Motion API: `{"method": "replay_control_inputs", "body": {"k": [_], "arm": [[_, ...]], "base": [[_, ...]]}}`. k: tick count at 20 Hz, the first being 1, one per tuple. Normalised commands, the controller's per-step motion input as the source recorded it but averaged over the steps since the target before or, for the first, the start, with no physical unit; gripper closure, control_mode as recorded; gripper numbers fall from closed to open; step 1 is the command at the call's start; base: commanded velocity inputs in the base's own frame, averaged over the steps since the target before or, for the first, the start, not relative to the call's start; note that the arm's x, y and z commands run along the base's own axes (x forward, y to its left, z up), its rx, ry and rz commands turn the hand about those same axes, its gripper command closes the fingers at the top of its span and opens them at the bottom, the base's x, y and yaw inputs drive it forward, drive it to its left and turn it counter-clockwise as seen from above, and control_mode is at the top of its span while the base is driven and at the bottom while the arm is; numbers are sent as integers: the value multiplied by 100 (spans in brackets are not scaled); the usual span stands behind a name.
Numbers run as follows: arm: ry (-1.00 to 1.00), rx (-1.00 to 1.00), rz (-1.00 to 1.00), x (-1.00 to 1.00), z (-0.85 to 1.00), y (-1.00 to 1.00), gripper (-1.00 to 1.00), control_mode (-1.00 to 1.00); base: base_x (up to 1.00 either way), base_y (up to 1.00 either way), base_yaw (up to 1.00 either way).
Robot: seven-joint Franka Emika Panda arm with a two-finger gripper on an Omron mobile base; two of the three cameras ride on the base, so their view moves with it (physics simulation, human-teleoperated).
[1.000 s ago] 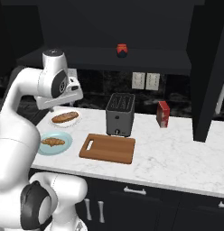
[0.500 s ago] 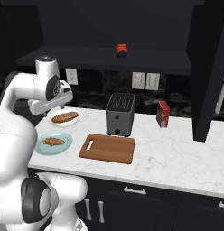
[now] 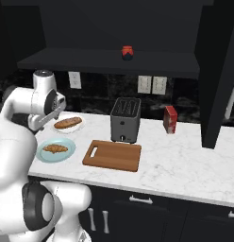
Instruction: From the different types of pastries on the counter, select a croissant and place it on the cutting board. Then retrieve a jar of jam from the cabinet and place it alongside the croissant on the cutting board.
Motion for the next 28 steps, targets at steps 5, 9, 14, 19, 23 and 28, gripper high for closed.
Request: {"method": "replay_control_inputs", "body": {"k": [5,9,14,19,23,28], "arm": [[1,-1,15,9,-24,40,-100,-100],[2,-1,8,45,-24,10,-100,-100],[10,-1,6,42,-30,0,-100,-100],[2,0,2,7,-30,10,-100,-100],[0,0,2,16,-48,7,-100,-100],[-1,0,1,15,-46,2,-100,-100]], "base": [[0,0,0],[0,0,0],[0,0,0],[0,0,0],[0,0,0],[0,0,0]]}}
